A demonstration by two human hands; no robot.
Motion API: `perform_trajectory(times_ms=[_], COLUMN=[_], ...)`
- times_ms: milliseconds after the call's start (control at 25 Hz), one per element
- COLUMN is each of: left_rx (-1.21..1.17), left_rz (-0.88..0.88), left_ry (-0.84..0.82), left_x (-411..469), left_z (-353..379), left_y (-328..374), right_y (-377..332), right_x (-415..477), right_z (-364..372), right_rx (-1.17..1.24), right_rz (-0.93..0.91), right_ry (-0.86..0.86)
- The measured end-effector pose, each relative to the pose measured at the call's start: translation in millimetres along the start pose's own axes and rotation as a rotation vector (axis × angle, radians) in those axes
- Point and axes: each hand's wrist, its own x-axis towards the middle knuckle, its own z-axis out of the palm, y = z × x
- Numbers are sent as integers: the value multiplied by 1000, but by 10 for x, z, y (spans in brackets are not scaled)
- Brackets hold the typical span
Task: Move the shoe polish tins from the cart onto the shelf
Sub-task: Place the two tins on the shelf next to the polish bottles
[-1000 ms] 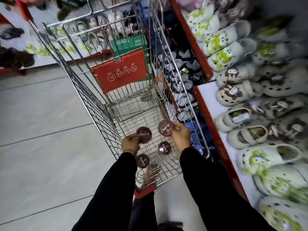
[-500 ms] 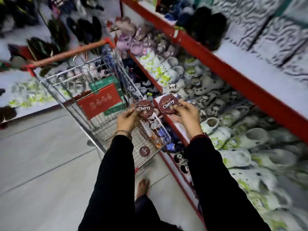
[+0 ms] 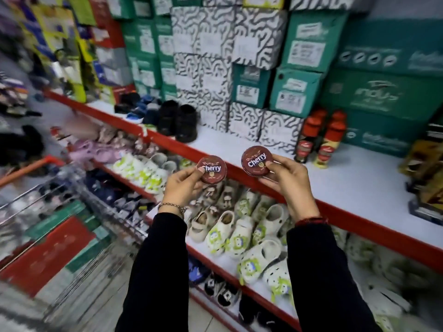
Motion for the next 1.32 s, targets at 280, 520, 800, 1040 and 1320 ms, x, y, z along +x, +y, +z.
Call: perform_trajectory(times_ms=[280,520,800,1040,1320], left_rx=[127,327,651,866,984], left_rz=[-13,16,127,181,331], left_ry=[-291,-491,-480,-395,-314], left_x=[291,280,271,292,205], left_z=[1245,2266,2899,2991,2966], left_y=[114,-137,-499,-521,-489], right_y=[-398,-434,-311,-295,-378], right_x=[99,139,322,395,267], right_z=[-961,-1737,-2139,-2216,-2057], right_rx=[-14,-45,-226,-677,-1005], right_rz=[-88,-103,-16,36,-145], right_ry=[326,608,783,853,847])
